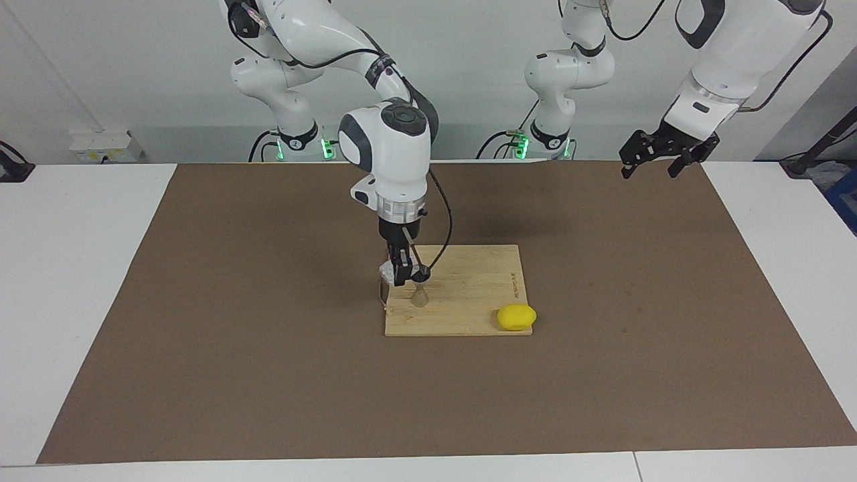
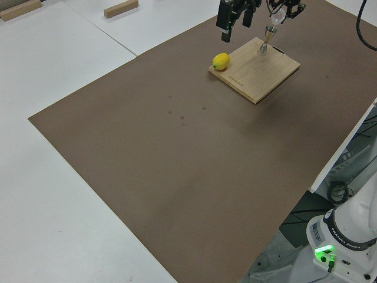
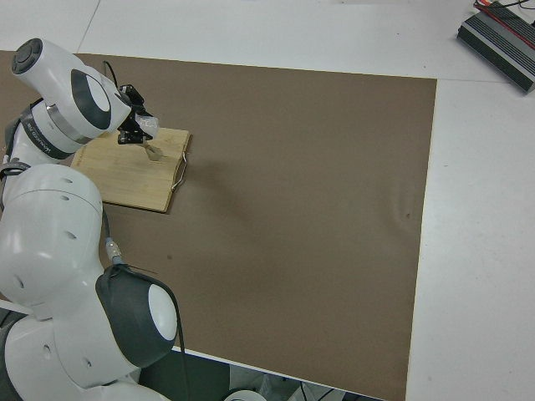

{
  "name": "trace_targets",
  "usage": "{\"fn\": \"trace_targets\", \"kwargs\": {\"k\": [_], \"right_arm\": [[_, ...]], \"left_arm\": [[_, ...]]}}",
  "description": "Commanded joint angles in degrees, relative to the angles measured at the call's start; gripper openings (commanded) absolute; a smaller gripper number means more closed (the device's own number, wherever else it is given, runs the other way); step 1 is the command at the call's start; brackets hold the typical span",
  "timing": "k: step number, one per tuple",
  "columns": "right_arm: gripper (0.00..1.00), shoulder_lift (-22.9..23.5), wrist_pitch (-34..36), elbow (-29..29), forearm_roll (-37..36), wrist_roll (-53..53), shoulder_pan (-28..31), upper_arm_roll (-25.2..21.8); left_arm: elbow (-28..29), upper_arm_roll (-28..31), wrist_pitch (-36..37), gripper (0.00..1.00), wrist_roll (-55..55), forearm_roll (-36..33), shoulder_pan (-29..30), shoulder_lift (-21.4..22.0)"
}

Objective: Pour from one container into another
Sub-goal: 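Tilt the glass cup with the right gripper over the dark cup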

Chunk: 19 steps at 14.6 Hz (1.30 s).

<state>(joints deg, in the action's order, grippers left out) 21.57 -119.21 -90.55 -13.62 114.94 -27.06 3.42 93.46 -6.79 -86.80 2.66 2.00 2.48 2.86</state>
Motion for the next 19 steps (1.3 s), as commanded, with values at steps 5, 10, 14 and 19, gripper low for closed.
{"fn": "trace_targets", "kwargs": {"k": [5,10,14,19], "right_arm": [[0.00,0.7,1.5,1.4,-5.5,-2.4,-1.4,0.4],[0.00,0.6,2.1,1.0,-8.3,-3.8,-2.1,0.4],[0.00,0.3,2.7,0.7,-10.2,-4.2,-2.8,0.4],[0.00,0.1,2.8,0.6,-11.7,-4.2,-3.3,0.4]], "left_arm": [[-0.4,-0.4,0.7,1.00,0.0,-0.9,0.5,0.0],[-0.3,-0.4,0.7,1.00,0.0,-0.9,0.5,0.0],[-0.4,-0.4,0.7,1.00,0.0,-0.9,0.5,0.0],[-0.3,-0.4,0.7,1.00,0.0,-0.9,0.5,0.0]]}}
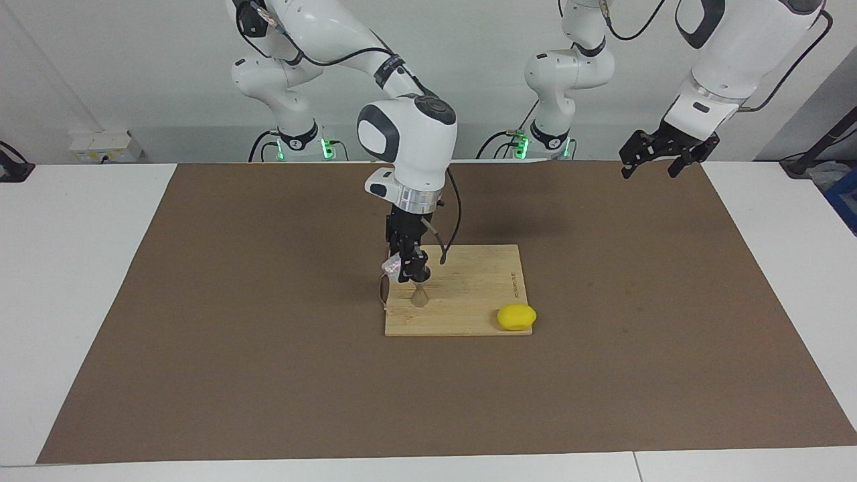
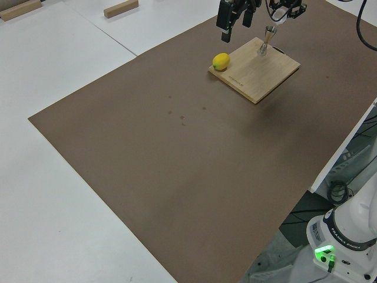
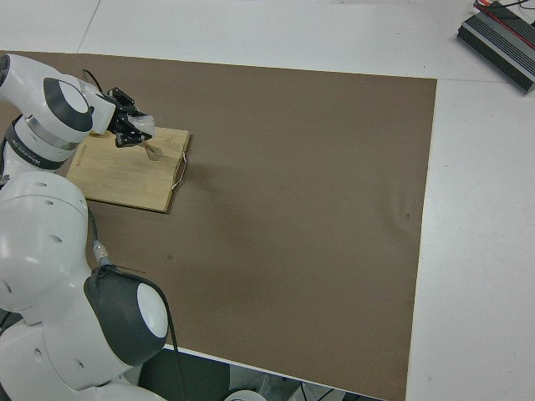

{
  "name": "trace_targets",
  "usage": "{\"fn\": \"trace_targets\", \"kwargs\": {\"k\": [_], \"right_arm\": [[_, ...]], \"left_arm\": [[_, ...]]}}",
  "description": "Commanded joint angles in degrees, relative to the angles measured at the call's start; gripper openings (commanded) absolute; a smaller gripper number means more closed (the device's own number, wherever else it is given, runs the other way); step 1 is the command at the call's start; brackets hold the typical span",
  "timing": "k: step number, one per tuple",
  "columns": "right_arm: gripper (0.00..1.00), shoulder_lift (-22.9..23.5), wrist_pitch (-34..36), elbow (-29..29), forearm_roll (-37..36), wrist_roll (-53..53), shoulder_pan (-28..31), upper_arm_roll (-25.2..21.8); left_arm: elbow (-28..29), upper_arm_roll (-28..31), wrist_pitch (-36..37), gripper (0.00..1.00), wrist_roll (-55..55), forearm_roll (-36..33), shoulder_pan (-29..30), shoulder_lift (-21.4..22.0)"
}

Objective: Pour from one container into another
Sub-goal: 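Tilt the glass cup with the right gripper over the dark cup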

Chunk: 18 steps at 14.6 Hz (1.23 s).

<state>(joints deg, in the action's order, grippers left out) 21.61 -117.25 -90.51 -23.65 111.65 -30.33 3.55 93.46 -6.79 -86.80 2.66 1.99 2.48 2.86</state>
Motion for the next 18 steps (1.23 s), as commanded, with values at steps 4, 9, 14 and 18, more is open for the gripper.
{"fn": "trace_targets", "kwargs": {"k": [4,9,14,18], "right_arm": [[0.00,0.0,1.0,0.6,-3.2,-0.9,-0.1,0.3],[0.00,0.0,0.9,0.6,-4.1,-0.8,-0.2,0.3],[0.00,0.2,0.8,1.2,-4.1,-0.9,-0.1,0.3],[0.00,0.2,0.8,1.6,-3.2,-1.0,0.2,0.3]], "left_arm": [[-0.4,-0.4,0.7,1.00,0.0,-0.9,0.5,0.0],[-0.4,-0.4,0.7,1.00,0.0,-0.9,0.5,0.0],[-0.4,-0.4,0.7,1.00,0.0,-0.9,0.6,0.0],[-0.4,-0.4,0.7,1.00,0.0,-0.9,0.5,0.0]]}}
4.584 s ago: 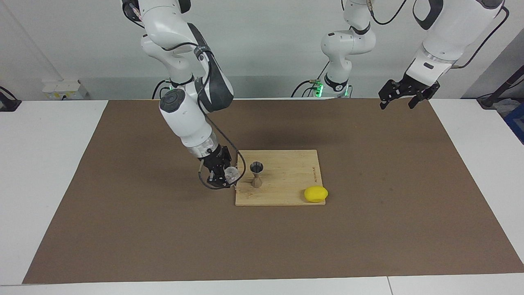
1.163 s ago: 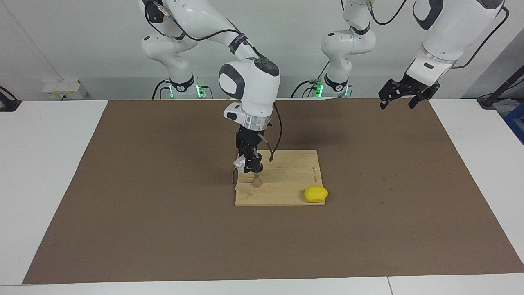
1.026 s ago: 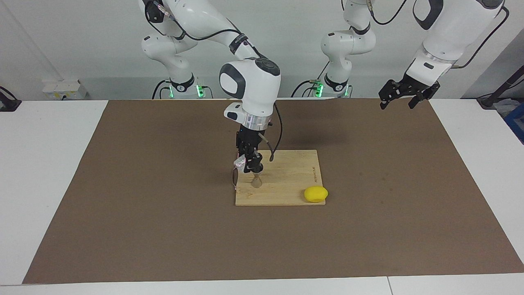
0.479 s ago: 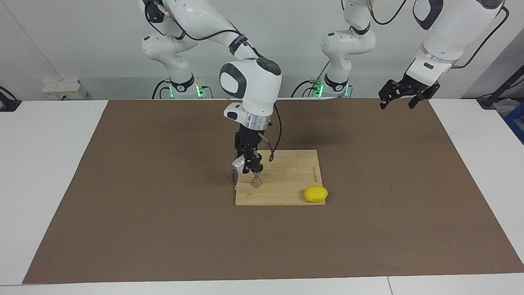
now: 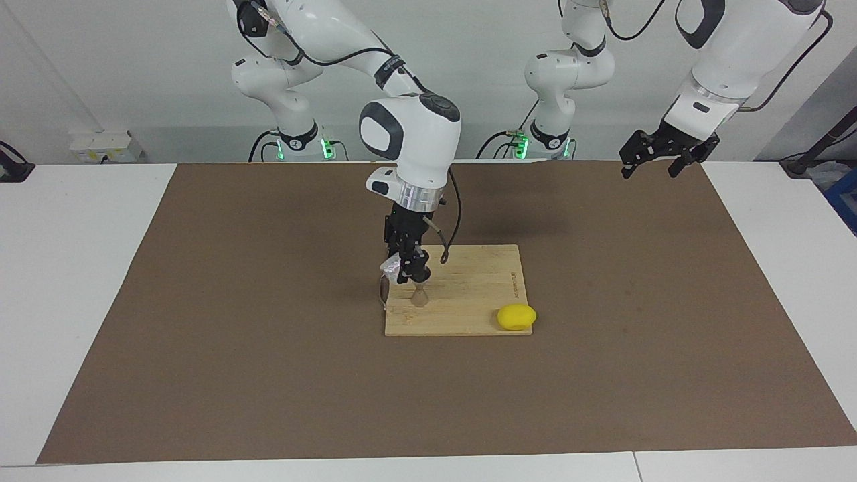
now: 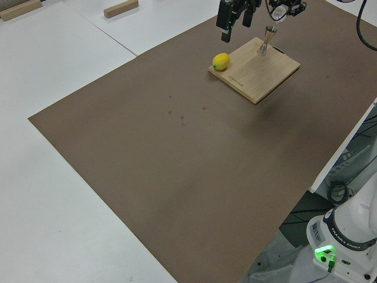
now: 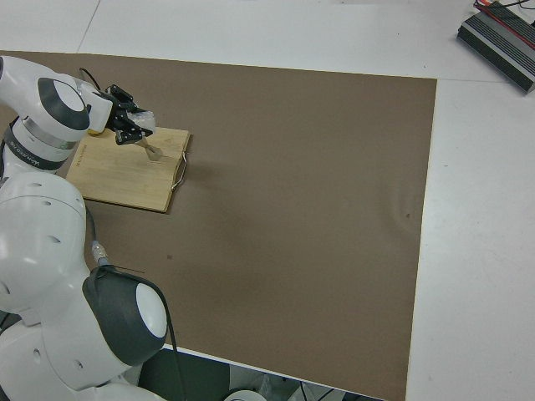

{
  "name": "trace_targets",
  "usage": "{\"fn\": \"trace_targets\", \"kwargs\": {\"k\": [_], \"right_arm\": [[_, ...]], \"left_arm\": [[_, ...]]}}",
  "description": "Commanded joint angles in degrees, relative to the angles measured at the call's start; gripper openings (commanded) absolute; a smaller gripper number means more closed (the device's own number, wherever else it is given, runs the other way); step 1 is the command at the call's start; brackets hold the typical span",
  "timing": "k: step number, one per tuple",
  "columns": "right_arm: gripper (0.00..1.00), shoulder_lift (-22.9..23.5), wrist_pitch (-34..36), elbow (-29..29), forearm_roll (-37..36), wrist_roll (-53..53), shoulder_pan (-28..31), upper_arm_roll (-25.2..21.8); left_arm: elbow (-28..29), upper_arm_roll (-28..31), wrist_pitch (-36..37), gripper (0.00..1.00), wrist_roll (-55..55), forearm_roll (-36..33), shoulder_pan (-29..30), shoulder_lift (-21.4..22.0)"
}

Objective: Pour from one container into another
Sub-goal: 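Tilt the glass cup with the right gripper over the dark cup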

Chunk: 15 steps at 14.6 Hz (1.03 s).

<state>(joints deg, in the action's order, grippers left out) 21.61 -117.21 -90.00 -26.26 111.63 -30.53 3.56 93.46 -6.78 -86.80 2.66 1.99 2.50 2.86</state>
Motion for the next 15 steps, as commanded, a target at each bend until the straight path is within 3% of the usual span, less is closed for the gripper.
{"fn": "trace_targets", "kwargs": {"k": [1,15], "right_arm": [[0.00,0.2,0.7,1.1,-0.4,-1.0,0.5,0.2],[0.00,0.7,-1.0,3.2,17.1,-1.4,5.6,0.1]], "left_arm": [[-0.3,-0.4,0.7,1.00,0.0,-0.9,0.6,0.0],[-0.4,-0.4,0.7,1.00,0.0,-0.9,0.5,0.0]]}}
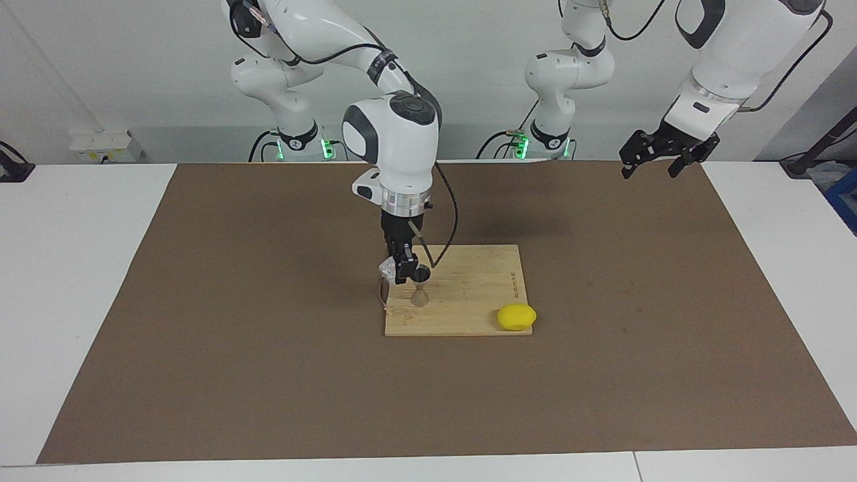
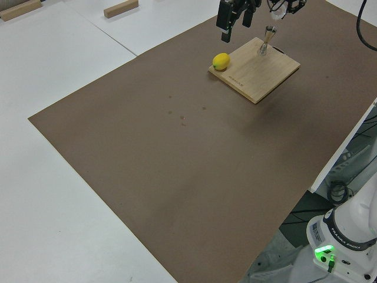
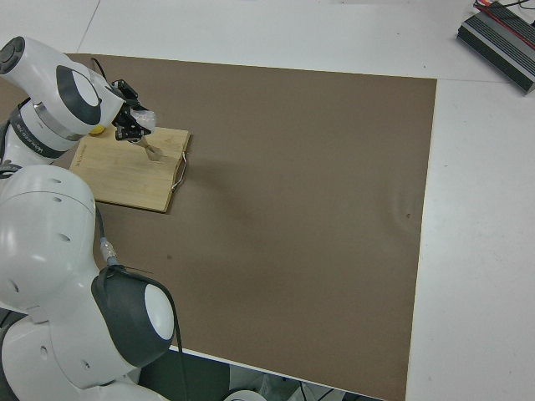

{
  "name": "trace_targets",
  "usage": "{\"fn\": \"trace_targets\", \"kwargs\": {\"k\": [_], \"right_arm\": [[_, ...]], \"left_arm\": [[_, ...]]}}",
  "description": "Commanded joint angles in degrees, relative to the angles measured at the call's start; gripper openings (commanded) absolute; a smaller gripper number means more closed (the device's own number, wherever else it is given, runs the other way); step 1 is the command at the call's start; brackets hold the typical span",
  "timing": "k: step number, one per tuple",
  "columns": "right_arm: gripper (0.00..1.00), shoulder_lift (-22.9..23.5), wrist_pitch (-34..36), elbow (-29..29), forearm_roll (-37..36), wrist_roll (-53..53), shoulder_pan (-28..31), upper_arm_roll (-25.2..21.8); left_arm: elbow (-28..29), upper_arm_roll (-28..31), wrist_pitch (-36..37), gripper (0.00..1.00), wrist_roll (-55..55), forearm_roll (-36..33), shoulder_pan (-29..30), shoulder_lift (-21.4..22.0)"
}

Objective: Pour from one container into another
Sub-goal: 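Tilt the glass cup with the right gripper over the dark cup, then turn the glass cup upright and pull it back from the board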

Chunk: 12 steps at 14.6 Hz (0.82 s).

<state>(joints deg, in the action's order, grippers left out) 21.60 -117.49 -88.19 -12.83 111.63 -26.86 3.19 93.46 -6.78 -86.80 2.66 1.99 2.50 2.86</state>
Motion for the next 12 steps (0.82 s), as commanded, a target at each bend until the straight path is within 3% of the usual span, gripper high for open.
{"fn": "trace_targets", "kwargs": {"k": [1,7,12], "right_arm": [[0.00,0.7,-1.6,1.4,6.0,-1.4,2.9,0.5],[0.00,0.7,-2.3,-0.2,20.6,-5.8,9.5,0.5],[0.00,-1.6,-2.2,-7.7,34.8,-17.7,19.0,0.5]], "left_arm": [[-0.4,-0.4,0.7,1.00,0.0,-0.9,0.5,0.0],[-0.3,-0.4,0.7,1.00,0.0,-0.9,0.5,0.0],[-0.4,-0.4,0.7,1.00,0.0,-0.9,0.5,0.0]]}}
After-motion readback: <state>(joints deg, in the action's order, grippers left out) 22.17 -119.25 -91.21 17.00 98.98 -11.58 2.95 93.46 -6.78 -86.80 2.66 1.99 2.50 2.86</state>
